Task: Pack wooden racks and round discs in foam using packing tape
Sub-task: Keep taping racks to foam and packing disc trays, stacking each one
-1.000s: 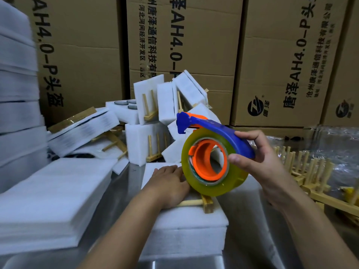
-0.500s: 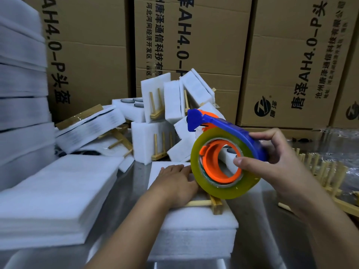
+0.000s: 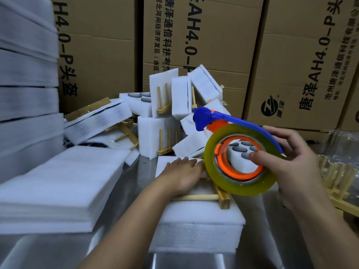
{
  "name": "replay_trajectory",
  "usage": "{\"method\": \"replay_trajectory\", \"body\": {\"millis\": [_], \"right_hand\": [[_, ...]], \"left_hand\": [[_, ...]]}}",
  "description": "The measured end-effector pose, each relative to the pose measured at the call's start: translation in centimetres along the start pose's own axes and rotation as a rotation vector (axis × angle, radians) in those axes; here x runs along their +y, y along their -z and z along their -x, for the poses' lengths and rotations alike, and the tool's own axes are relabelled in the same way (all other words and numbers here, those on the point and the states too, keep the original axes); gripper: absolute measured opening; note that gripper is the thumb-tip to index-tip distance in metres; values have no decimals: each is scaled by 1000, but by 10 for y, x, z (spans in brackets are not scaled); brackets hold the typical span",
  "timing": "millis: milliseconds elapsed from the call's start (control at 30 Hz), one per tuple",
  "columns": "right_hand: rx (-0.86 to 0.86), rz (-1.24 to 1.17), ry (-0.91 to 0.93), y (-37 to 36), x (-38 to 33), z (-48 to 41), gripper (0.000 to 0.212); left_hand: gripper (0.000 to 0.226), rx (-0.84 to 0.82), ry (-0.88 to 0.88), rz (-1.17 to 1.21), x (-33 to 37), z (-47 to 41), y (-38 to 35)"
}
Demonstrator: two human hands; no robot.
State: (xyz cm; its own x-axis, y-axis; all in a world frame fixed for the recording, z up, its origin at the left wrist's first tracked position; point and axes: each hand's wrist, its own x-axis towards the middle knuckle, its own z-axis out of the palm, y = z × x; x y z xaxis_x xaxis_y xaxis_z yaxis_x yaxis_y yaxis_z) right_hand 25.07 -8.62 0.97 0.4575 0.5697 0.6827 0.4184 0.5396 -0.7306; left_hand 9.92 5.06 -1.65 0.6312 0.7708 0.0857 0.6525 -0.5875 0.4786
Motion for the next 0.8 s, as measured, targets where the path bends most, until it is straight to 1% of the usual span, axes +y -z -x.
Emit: {"method": "replay_trajectory", "body": {"millis": [33,100,133,167,200,233,300,333,367,433,500,533,600,667,733,800], "right_hand": [[1,7,-9,3,0,-1,51],[2,32,-16,9,1,-3,52],[1,46,-17,11,1,-4,53],[-4,54,-19,12,1,-4,54],[-15,56,-20,14,0,-4,55],[-32,56,-18,15,-1,-5,55],[-72,59,-2,15,-3,-4,56],[-92,59,10,15,-4,-4,57],[-108,57,24,15,-5,-4,58],[-131,40,51,14,-6,-3,60],[-152,22,71,14,-8,-2,61],[-165,20,81,15,-9,-1,62],[-193,29,108,16,-10,0,63],[-206,31,132,16,-12,0,61],[-215,25,148,15,-15,1,56],[-223,18,163,15,-17,2,55]], "left_hand": [[44,9,-24,81,0,1,2],[44,41,-40,335,0,4,8],[43,78,-31,446,1,5,11],[39,120,-27,502,2,6,14],[32,184,-18,539,2,7,16],[25,282,8,588,2,8,18],[25,456,75,758,1,11,23],[26,476,104,880,-1,12,26],[31,443,122,1012,-2,13,29],[50,310,139,1239,-3,17,35],[64,222,168,1344,-2,19,39],[67,191,177,1363,-2,20,39],[63,131,169,1358,0,23,39],[53,105,149,1330,3,25,39],[40,120,145,1323,5,27,40],[34,140,149,1336,5,28,40]]}}
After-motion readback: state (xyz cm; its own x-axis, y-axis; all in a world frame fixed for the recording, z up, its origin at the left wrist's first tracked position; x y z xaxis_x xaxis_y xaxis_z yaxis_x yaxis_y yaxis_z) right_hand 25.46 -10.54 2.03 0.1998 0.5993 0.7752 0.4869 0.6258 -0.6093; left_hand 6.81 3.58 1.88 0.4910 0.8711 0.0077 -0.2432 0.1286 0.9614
